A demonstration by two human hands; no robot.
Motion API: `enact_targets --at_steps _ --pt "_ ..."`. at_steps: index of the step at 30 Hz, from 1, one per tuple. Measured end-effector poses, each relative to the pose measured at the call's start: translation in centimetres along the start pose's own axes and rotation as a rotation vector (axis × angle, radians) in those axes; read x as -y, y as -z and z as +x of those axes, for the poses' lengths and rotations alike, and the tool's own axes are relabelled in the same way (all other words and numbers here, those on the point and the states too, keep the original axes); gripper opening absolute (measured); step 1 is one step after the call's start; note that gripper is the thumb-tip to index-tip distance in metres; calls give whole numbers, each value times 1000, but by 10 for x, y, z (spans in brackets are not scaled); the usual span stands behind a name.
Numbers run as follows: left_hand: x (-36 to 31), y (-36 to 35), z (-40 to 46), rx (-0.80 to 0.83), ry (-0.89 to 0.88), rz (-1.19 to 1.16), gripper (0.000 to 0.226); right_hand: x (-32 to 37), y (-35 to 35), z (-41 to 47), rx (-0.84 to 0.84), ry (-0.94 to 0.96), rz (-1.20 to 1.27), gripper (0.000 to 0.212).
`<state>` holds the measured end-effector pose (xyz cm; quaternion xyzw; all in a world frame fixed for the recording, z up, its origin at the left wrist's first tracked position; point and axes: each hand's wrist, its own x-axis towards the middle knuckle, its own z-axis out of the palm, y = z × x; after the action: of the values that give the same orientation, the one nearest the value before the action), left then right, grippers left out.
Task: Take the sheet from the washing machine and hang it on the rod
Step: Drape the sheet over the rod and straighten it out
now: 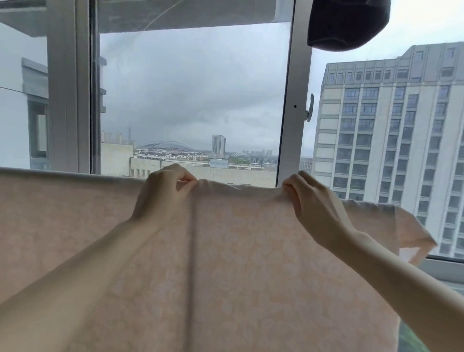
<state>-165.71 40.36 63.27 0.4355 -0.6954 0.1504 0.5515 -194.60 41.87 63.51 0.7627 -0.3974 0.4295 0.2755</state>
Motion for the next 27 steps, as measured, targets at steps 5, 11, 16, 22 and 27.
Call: enact_targets --at_steps 5,11,16,22,27 --pt "-17 -13 3 4 -39 -48 3 -21 17 -5 17 -74 -49 25" --pt "-25 -27 3 6 0 -42 6 -41 40 -27 58 -67 -136 35" --pt "-23 -29 3 -12 44 -46 7 -66 61 -47 27 -64 -139 21" --pt "-32 -33 7 -9 44 -44 7 -74 71 -43 75 11 -136 8" --pt "-36 -34 7 -2 43 -50 5 -89 79 -42 9 -91 -223 12"
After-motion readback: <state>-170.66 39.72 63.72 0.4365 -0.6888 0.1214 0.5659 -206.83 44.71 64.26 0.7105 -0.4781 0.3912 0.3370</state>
